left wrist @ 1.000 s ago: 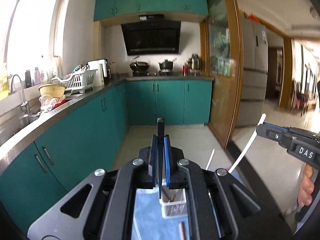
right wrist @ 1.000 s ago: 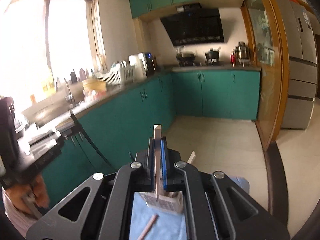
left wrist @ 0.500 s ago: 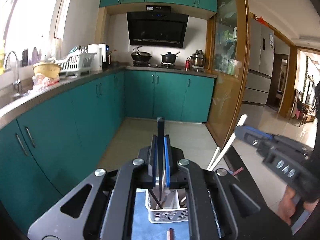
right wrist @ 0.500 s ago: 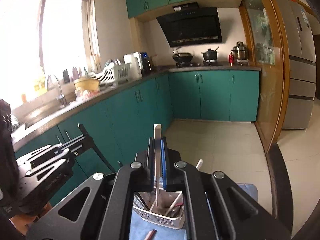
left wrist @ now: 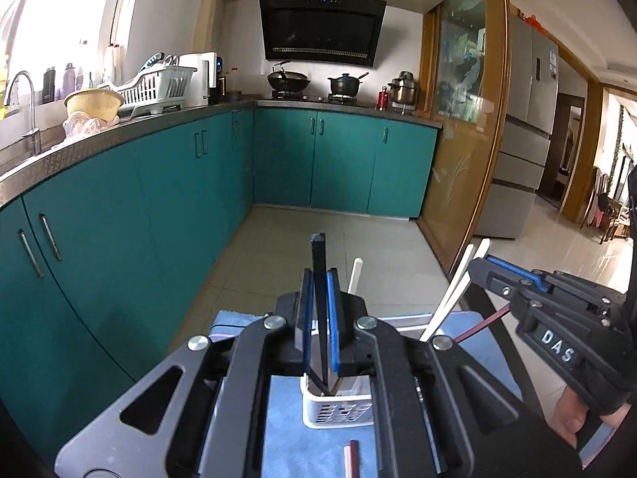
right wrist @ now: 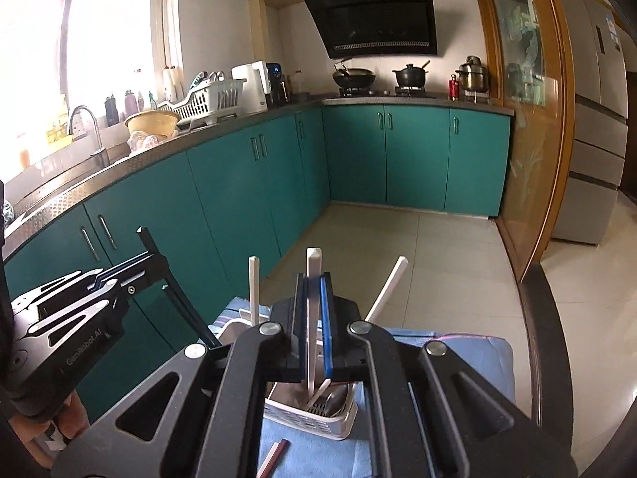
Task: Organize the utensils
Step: 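Lift both chopsticks into the white holder and open both tools, then grasp a wooden chopstick with the left tool while the right tool grasps a red chopstick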
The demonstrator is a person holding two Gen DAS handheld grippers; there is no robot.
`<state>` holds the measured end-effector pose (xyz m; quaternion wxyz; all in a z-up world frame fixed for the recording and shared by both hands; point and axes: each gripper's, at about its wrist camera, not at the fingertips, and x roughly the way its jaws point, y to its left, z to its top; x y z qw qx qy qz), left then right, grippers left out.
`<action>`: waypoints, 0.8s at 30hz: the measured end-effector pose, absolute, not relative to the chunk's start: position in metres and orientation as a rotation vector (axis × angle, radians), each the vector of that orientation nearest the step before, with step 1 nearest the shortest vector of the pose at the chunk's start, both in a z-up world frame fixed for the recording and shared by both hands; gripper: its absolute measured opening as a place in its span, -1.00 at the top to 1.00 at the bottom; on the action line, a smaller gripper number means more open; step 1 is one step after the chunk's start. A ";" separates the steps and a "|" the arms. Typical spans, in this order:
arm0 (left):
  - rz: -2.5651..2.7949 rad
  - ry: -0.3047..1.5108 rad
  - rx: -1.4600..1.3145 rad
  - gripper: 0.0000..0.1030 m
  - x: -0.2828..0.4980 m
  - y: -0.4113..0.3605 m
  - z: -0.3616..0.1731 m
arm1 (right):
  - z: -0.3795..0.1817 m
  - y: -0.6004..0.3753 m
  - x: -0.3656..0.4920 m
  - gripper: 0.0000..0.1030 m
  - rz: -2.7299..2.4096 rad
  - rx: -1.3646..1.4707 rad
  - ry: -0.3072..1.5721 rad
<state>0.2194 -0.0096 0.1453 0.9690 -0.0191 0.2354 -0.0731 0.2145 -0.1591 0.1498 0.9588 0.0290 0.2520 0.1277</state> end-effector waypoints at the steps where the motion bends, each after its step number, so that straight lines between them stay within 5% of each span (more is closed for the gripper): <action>1: -0.139 0.467 -0.032 0.72 0.217 -0.009 0.145 | 0.150 -0.160 0.213 0.82 0.264 0.062 0.507; 3: -0.132 0.456 -0.017 0.35 0.213 -0.010 0.146 | 0.154 -0.163 0.207 0.62 0.265 0.065 0.488; 15: -0.189 0.519 0.008 -0.20 0.148 0.003 0.111 | 0.145 -0.214 0.102 0.26 0.342 0.140 0.416; 18: -0.241 0.714 0.024 -0.16 0.138 -0.001 0.048 | 0.094 -0.212 0.094 0.23 0.343 0.097 0.579; 21: -0.272 0.904 0.061 0.30 0.138 -0.014 -0.014 | 0.032 -0.204 0.105 0.24 0.295 0.047 0.754; 24: -0.311 0.996 0.043 0.30 0.136 -0.023 -0.048 | -0.009 -0.205 0.115 0.24 0.300 0.107 0.874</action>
